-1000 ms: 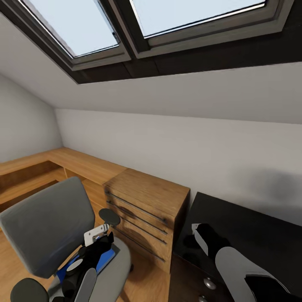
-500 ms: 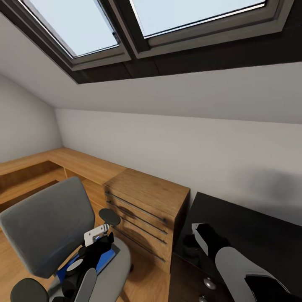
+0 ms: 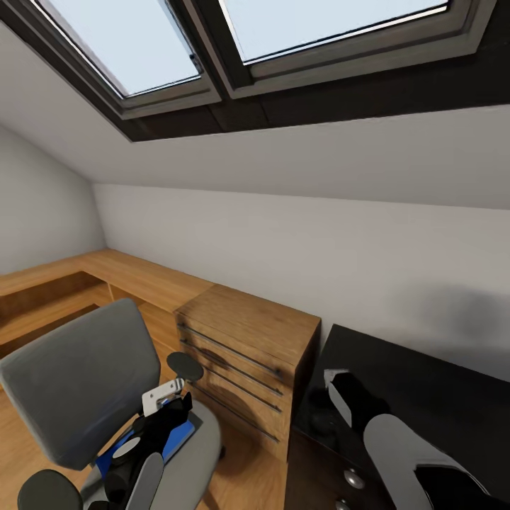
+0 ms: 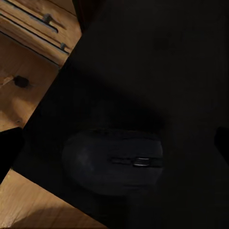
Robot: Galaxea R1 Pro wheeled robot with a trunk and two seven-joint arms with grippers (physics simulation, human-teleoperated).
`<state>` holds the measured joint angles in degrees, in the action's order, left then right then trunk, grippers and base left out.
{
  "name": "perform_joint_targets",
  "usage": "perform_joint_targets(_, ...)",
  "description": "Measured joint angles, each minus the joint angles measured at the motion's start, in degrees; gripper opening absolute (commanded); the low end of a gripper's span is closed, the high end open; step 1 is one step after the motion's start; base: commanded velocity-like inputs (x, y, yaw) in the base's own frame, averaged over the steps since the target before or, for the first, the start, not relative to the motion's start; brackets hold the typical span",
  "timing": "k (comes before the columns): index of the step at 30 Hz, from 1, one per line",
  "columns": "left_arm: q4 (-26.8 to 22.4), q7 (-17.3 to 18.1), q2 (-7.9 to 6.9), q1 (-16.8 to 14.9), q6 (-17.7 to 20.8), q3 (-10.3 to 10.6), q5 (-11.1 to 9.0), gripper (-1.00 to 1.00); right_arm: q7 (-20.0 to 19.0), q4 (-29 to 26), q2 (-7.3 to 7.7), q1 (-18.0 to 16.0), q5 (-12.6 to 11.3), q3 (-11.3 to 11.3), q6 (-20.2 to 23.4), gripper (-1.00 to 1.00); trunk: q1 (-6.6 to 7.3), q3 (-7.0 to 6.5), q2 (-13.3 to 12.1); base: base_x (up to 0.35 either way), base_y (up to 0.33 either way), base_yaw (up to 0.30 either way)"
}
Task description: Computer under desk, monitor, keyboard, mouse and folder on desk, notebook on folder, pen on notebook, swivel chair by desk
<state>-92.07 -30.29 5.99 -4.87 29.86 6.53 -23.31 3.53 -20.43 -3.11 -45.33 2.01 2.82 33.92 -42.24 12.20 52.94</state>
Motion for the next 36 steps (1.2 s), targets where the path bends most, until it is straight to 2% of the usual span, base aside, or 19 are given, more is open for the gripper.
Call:
perform_joint_targets(7, 0.0, 0.0, 0.0, 0.0, -0.1, 0.0, 0.0, 1.0, 0.2, -9.9, -0.02, 0.4, 0.0, 0.1, -1.5, 1.0, 0.0, 0.0, 0.0, 0.0, 0.0, 0.0)
perform_joint_targets(8, 0.0, 0.0, 0.0, 0.0, -0.1, 0.0, 0.0, 1.0, 0.3, -14.2, -0.05, 1.5, 0.0, 0.2, -1.5, 1.0, 0.22, -0.18, -0.4, 0.0, 0.0, 0.0)
perform_joint_targets(10, 0.0, 0.0, 0.0, 0.0, -0.1, 0.0, 0.0, 1.0, 0.3, -19.6, -0.1, 4.3, 0.0, 0.2, -1.4, 1.0, 0.65, -0.53, -1.2, 0.0, 0.0, 0.0)
perform_joint_targets(15, 0.0, 0.0, 0.0, 0.0, -0.2, 0.0, 0.0, 1.0, 0.4, -28.2, -0.5, 8.6, 0.0, 0.2, -0.2, 1.0, 1.75, -1.43, -3.2, 0.0, 0.0, 0.0)
perform_joint_targets(16, 0.0, 0.0, 0.01, 0.0, -0.2, 0.0, 0.0, 1.0, 0.4, -36.2, -1.16, 12.4, 0.0, 0.2, 2.1, 1.0, 1.98, -1.61, -3.6, 0.0, 0.0, 0.0)
perform_joint_targets(17, 0.0, 0.0, 0.0, 0.0, -0.2, 0.0, 0.0, 1.0, 0.3, -39.1, -1.32, 13.7, 0.0, 0.2, 2.9, 1.0, 2.19, -1.79, -4.0, 0.0, 0.0, 0.0)
perform_joint_targets(23, 0.0, 0.0, 0.03, 0.0, -0.2, 0.0, 0.0, 1.0, 0.4, -43.3, -1.6, 16.0, -0.1, 0.0, 4.0, 1.0, 3.51, -2.87, -6.4, 0.0, 0.0, 0.0)
perform_joint_targets(28, 0.0, 0.0, 0.02, 0.0, -0.2, 0.0, 0.0, 1.0, 0.4, -44.1, -1.8, 16.4, -0.1, -0.2, 4.4, 1.0, 4.61, -3.77, -8.4, 0.0, 0.0, 0.0)
perform_joint_targets(30, 0.0, 0.0, 0.01, 0.0, -0.1, 0.0, 0.0, 1.0, 0.4, -44.2, -2.06, 16.5, -0.1, -0.2, 4.8, 1.0, 5.05, -4.13, -9.2, 0.0, 0.0, 0.0)
perform_joint_targets(31, 0.0, 0.0, 0.02, 0.0, -0.1, 0.0, 0.0, 1.0, 0.4, -44.3, -2.69, 16.6, -0.1, -0.2, 5.3, 1.0, 5.27, -4.31, -9.6, 0.0, 0.0, 0.0)
perform_joint_targets(36, 0.0, 0.0, 0.0, 0.0, -0.1, 0.0, 0.0, 1.0, 0.4, -44.4, -3.08, 16.6, 0.0, -0.3, 5.5, 1.0, 6.37, -5.22, -11.6, 0.0, 0.0, 0.0)
